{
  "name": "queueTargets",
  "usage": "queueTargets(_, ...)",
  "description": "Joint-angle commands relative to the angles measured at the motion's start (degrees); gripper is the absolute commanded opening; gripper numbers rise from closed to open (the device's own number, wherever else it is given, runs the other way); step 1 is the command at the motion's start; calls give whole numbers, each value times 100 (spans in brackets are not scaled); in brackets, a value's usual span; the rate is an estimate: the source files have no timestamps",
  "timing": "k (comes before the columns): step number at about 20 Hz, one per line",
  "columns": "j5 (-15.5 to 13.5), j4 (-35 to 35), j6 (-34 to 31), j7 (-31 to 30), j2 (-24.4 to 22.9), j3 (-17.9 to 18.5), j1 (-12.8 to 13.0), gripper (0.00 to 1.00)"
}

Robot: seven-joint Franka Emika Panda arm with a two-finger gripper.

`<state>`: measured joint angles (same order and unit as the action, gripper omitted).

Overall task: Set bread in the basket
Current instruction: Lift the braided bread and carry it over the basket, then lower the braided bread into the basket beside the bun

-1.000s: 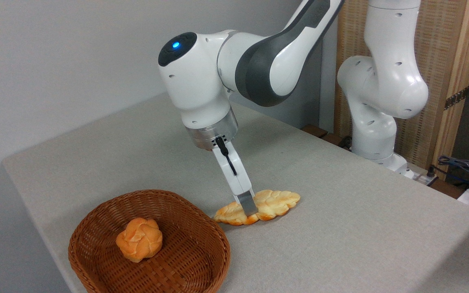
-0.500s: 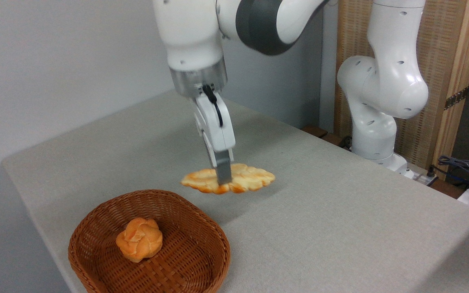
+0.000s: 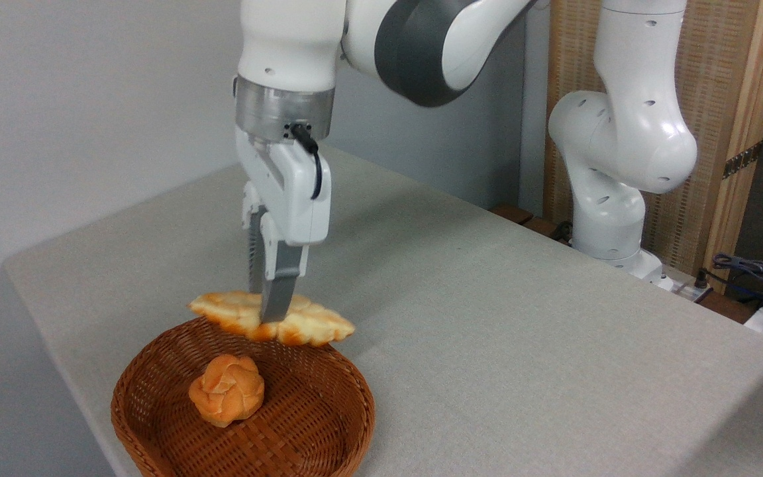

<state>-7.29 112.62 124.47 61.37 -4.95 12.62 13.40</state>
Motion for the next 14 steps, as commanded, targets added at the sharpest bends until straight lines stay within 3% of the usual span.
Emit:
queueTargets(1, -326, -83, 708, -187, 380, 48, -4, 43)
queueTargets(2, -335, -83, 841, -213, 468, 48, -21, 48)
queueTargets(4, -344, -83, 1026, -266, 687, 56, -22, 91)
queueTargets(7, -352, -83, 1185, -318, 829, 135, -22, 99)
queueTargets(14, -344, -83, 1176, -468, 829, 135, -22, 100)
